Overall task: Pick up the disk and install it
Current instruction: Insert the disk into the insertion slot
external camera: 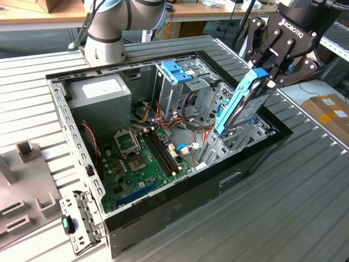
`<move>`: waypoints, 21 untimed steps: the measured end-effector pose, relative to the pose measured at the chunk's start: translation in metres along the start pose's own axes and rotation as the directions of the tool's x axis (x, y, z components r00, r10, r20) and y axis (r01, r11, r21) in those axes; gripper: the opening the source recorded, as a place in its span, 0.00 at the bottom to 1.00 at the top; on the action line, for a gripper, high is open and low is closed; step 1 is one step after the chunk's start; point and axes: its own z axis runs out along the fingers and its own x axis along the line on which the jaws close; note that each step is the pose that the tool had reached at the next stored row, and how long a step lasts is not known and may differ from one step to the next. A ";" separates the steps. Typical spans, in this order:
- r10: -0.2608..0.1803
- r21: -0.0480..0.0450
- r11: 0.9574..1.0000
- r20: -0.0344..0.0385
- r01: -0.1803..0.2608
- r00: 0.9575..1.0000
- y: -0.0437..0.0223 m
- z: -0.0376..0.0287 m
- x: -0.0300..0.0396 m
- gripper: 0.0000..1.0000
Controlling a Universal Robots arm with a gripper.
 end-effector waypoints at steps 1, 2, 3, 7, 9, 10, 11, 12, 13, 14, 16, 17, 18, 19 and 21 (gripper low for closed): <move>0.000 -0.001 1.000 0.000 0.000 1.000 -0.0008 0.0000 0.0003 0.37; 0.000 -0.001 1.000 0.000 0.000 1.000 -0.0010 0.0001 0.0008 0.37; 0.000 -0.001 1.000 0.000 0.000 1.000 -0.0010 0.0000 0.0012 0.37; 0.000 -0.001 1.000 -0.001 0.000 1.000 -0.0011 -0.0001 0.0044 0.37; 0.000 -0.001 1.000 -0.002 0.000 1.000 -0.0007 -0.0002 0.0051 0.37; 0.000 -0.001 1.000 -0.002 0.000 1.000 0.0000 -0.0002 0.0052 0.37; 0.000 -0.001 1.000 -0.002 0.000 1.000 0.0009 -0.0001 0.0052 0.37; 0.000 -0.001 1.000 -0.002 0.000 1.000 0.0021 -0.0002 0.0052 0.37; 0.000 -0.001 1.000 -0.002 0.000 1.000 0.0029 -0.0002 0.0053 0.37; 0.000 -0.001 1.000 -0.002 0.000 1.000 0.0032 -0.0002 0.0053 0.37; 0.000 -0.001 1.000 -0.002 0.000 1.000 0.0032 -0.0001 0.0060 0.37; 0.000 -0.001 1.000 -0.002 0.000 1.000 0.0033 0.0001 0.0073 0.37; 0.000 -0.001 1.000 -0.003 0.000 1.000 0.0032 0.0004 0.0082 0.37; 0.000 -0.001 1.000 -0.003 0.000 1.000 0.0032 0.0006 0.0083 0.37; 0.000 -0.001 1.000 -0.003 0.000 1.000 0.0032 0.0011 0.0084 0.37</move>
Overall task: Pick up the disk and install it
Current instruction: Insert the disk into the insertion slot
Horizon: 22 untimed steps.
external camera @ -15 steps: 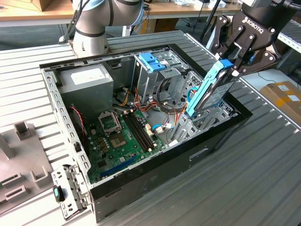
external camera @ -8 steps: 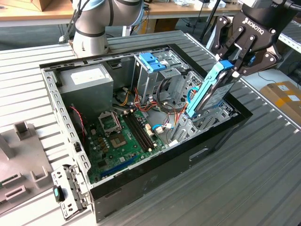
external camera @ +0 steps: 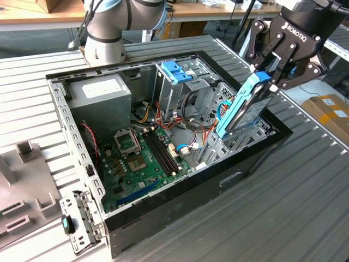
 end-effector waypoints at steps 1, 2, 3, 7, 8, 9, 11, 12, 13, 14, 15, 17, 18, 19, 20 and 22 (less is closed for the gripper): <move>0.000 0.000 1.000 0.000 0.000 1.000 0.0000 0.0006 0.0000 0.37; 0.000 0.000 1.000 0.000 0.000 1.000 0.0000 0.0013 0.0001 0.37; 0.000 0.000 1.000 -0.001 0.000 1.000 0.0000 0.0017 0.0001 0.37; 0.000 0.000 1.000 -0.001 0.000 1.000 0.0000 0.0035 0.0002 0.37; 0.000 0.000 1.000 -0.001 0.000 1.000 0.0000 0.0048 0.0003 0.37; 0.000 -0.001 1.000 -0.002 0.000 1.000 0.0000 0.0052 0.0003 0.37; 0.000 -0.001 1.000 -0.003 0.000 1.000 -0.0001 0.0066 0.0003 0.37; 0.000 -0.001 1.000 -0.004 0.000 1.000 -0.0001 0.0073 0.0003 0.37; 0.000 -0.001 1.000 -0.004 0.000 1.000 -0.0001 0.0078 0.0003 0.37; 0.000 -0.001 1.000 -0.004 0.000 1.000 -0.0001 0.0085 0.0004 0.37; 0.000 -0.001 1.000 -0.004 0.000 1.000 -0.0001 0.0090 0.0004 0.37; 0.000 -0.002 1.000 -0.004 0.000 1.000 -0.0001 0.0103 0.0005 0.37; 0.000 -0.002 1.000 -0.004 0.000 1.000 -0.0001 0.0108 0.0005 0.37; 0.000 -0.002 1.000 -0.004 0.000 1.000 -0.0001 0.0118 0.0006 0.37; 0.000 -0.002 1.000 -0.004 0.000 1.000 -0.0001 0.0127 0.0006 0.37; 0.000 -0.002 1.000 -0.004 0.000 1.000 -0.0001 0.0139 0.0006 0.37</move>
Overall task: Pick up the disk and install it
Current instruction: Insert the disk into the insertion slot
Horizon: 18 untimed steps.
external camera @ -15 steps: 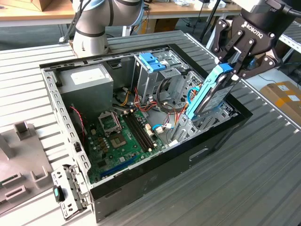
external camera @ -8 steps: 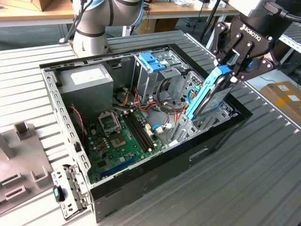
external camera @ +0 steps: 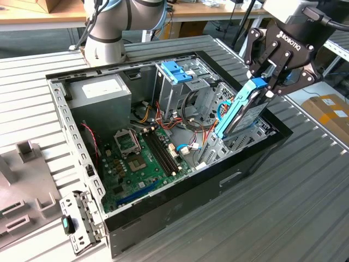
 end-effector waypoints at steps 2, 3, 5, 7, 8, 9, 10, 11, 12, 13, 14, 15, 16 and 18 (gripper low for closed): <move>0.000 0.000 1.000 0.000 0.000 1.000 0.0000 0.0022 0.0001 0.37; 0.000 0.000 1.000 0.000 0.000 1.000 -0.0001 0.0030 0.0001 0.37; 0.000 0.000 1.000 0.000 0.000 1.000 -0.0001 0.0047 0.0002 0.37; 0.000 0.000 1.000 0.000 0.000 1.000 -0.0001 0.0069 0.0003 0.37; 0.000 0.000 1.000 0.000 0.000 1.000 -0.0001 0.0076 0.0003 0.37; 0.000 0.000 1.000 0.000 0.000 1.000 -0.0001 0.0089 0.0004 0.37; 0.000 -0.001 1.000 0.000 0.000 1.000 -0.0001 0.0103 0.0005 0.37; 0.000 -0.001 1.000 0.000 0.000 1.000 -0.0002 0.0127 0.0005 0.37; 0.000 -0.001 1.000 0.000 0.000 1.000 -0.0002 0.0135 0.0006 0.37; 0.000 -0.001 1.000 0.000 0.000 1.000 -0.0002 0.0142 0.0006 0.37; 0.000 -0.001 1.000 0.000 0.000 1.000 -0.0002 0.0151 0.0006 0.37; 0.000 -0.001 1.000 0.000 0.000 1.000 -0.0002 0.0159 0.0007 0.37; 0.000 -0.001 1.000 0.000 0.000 1.000 -0.0002 0.0173 0.0007 0.37; 0.000 -0.001 1.000 0.000 0.000 1.000 -0.0002 0.0195 0.0008 0.37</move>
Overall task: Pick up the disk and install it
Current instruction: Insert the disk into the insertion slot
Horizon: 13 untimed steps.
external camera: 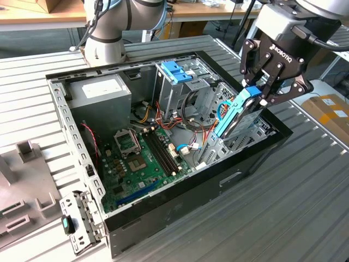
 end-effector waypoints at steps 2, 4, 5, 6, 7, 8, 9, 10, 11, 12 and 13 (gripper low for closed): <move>0.000 0.000 1.000 0.000 0.000 1.000 0.0000 0.0028 0.0001 0.37; 0.000 0.000 1.000 0.000 0.000 1.000 0.0000 0.0041 0.0002 0.37; 0.000 0.000 1.000 0.000 0.000 1.000 0.0000 0.0046 0.0002 0.37; 0.000 0.000 1.000 0.000 0.000 1.000 0.0000 0.0046 0.0002 0.37; 0.000 0.000 1.000 0.000 0.000 1.000 0.0000 0.0047 0.0002 0.37; 0.000 0.000 1.000 0.000 0.000 1.000 -0.0001 0.0048 0.0002 0.37; 0.000 0.000 1.000 0.000 0.000 1.000 -0.0001 0.0049 0.0002 0.37; 0.000 0.000 1.000 0.000 0.000 1.000 -0.0001 0.0049 0.0002 0.37; 0.000 0.000 1.000 0.000 0.000 1.000 -0.0001 0.0049 0.0003 0.38; 0.000 0.000 1.000 0.000 0.000 1.000 -0.0001 0.0051 0.0002 0.44; 0.000 0.000 1.000 0.000 0.000 1.000 -0.0001 0.0052 0.0002 0.44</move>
